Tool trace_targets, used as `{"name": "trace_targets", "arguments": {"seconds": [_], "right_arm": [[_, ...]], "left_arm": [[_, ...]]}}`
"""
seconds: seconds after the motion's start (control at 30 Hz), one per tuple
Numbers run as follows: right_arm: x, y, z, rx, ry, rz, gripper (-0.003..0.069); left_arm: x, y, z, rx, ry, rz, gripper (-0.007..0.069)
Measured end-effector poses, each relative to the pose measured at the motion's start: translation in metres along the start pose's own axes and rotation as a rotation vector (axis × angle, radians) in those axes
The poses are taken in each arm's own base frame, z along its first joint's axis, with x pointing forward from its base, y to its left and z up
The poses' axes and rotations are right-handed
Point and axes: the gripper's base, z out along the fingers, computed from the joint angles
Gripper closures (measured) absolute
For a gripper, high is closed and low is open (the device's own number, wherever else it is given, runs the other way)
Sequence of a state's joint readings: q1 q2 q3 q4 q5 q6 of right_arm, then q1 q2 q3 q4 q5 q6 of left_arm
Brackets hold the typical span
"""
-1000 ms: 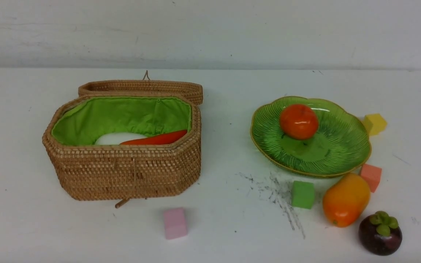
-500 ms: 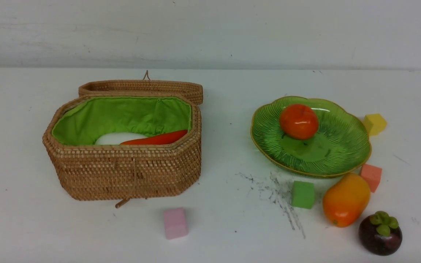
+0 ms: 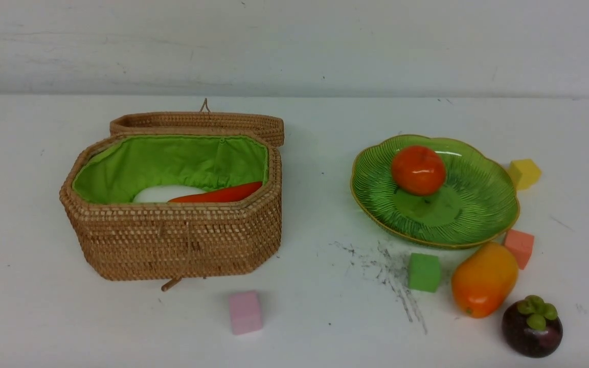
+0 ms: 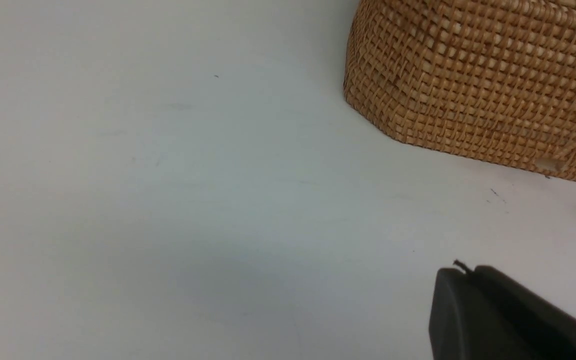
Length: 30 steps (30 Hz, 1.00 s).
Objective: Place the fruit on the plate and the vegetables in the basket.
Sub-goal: Use the right arm to grab a mangosteen and put it into the right plate
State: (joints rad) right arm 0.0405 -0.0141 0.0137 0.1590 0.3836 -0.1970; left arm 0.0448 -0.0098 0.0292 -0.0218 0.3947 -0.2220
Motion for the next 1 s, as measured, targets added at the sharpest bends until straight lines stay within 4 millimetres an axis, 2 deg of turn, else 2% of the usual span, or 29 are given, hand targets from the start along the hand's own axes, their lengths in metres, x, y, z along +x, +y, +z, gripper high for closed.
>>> {"name": "trace_targets", "arguments": {"seconds": [0.17,0.4,0.5,0.67,1.0], "right_arm": [[-0.008,-0.001,0.001,0.012,-0.114,0.038,0.0417],[-0.029,-0.006,-0.004,-0.002,-0.360,0.387,0.0417],[-0.033,-0.008,-0.006,0.002,-0.414,0.457,0.0417],[-0.037,-0.011,-0.008,0.016,-0.470,0.479,0.0417],[-0.038,-0.009,-0.009,-0.005,-0.435,0.480,0.0417]], "left_arm": [[0.000,0.000,0.000,0.000,0.000,0.000,0.0622],[0.000,0.000,0.000,0.000,0.000,0.000,0.0622],[0.000,0.000,0.000,0.000,0.000,0.000,0.0622],[0.000,0.000,0.000,0.000,0.001,0.000,0.0622],[0.000,0.000,0.000,0.000,0.001,0.000,0.0621]]}}
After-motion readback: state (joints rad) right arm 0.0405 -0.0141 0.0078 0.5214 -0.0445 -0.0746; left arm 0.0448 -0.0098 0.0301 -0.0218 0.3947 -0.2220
